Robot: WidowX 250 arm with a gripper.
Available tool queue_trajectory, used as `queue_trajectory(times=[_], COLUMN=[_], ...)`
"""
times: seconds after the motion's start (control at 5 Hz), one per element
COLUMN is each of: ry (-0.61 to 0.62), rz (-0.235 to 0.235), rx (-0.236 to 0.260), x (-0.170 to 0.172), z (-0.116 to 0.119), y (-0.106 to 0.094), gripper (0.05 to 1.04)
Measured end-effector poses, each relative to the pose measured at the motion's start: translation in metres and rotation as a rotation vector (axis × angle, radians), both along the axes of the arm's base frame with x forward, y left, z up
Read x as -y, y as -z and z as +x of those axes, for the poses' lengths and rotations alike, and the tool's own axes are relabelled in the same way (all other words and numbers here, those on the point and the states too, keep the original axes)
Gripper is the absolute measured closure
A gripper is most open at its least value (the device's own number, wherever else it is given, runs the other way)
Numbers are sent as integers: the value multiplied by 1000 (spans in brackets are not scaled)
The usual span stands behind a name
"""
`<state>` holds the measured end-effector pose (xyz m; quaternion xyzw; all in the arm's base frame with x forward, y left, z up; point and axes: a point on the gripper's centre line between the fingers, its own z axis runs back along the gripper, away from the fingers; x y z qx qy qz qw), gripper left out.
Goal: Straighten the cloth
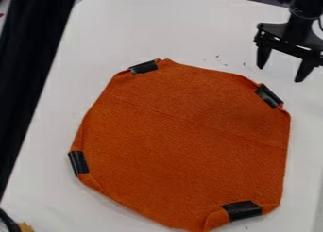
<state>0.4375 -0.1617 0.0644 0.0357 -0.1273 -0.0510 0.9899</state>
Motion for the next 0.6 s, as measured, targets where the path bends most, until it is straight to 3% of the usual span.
queue_trajectory(times=[0.2,0.6], ry=[-4,-11], rz=[-22,-25], rx=[-5,-2], x=[-5,-8], z=[-1,1], y=[13,13], gripper=[83,83])
